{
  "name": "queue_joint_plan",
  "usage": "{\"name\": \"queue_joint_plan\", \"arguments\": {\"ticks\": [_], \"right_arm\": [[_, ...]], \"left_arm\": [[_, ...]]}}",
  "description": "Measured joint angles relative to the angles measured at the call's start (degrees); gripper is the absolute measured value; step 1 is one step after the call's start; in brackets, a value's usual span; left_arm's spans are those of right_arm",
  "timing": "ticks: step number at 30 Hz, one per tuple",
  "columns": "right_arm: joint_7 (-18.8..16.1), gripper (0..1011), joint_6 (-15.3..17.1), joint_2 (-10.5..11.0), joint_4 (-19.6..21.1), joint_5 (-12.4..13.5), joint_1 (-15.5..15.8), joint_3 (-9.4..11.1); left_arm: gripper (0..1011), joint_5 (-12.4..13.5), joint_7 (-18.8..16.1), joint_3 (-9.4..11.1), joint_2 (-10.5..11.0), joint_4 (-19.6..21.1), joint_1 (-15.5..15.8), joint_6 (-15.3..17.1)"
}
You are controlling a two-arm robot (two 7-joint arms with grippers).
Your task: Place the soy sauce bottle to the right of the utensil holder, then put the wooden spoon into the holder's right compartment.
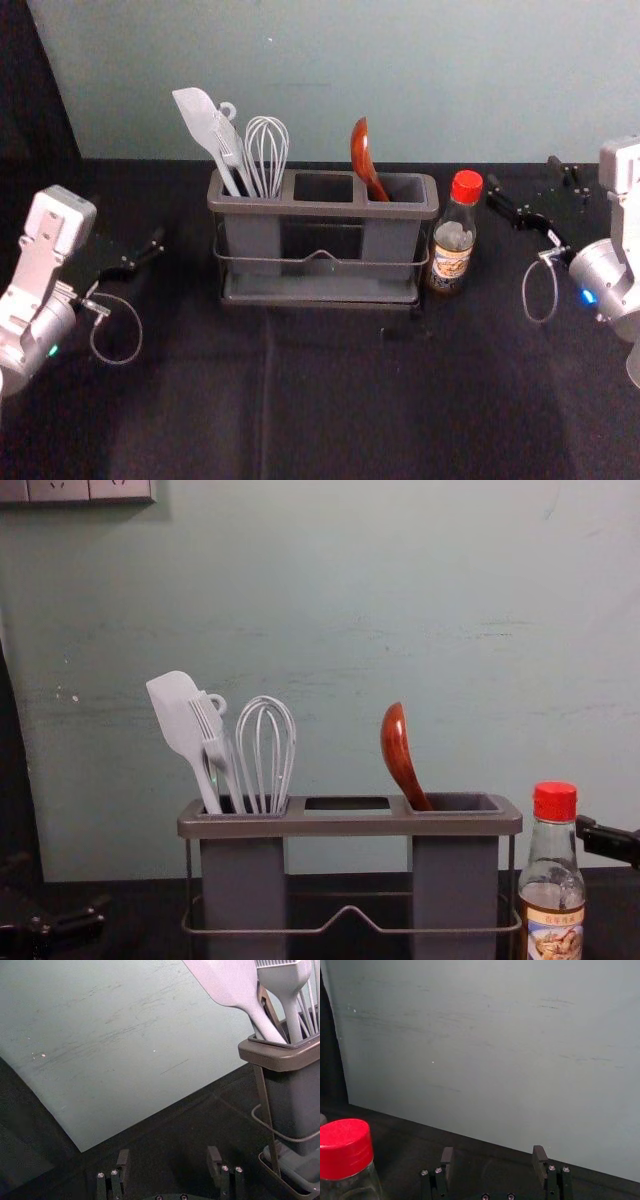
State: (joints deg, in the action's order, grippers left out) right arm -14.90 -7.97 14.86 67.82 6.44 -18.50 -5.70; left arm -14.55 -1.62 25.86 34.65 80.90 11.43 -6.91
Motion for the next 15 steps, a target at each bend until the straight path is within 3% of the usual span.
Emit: {"name": "queue_joint_plan", "arguments": {"ticks": [15], "right_arm": [[-0.07,1003,-0.77,-0.1,-0.94,-0.36,-0.38,-0.25]], "left_arm": [[1000,0.0,0.0,0.0,0.0,0.0,0.0,0.0]]}}
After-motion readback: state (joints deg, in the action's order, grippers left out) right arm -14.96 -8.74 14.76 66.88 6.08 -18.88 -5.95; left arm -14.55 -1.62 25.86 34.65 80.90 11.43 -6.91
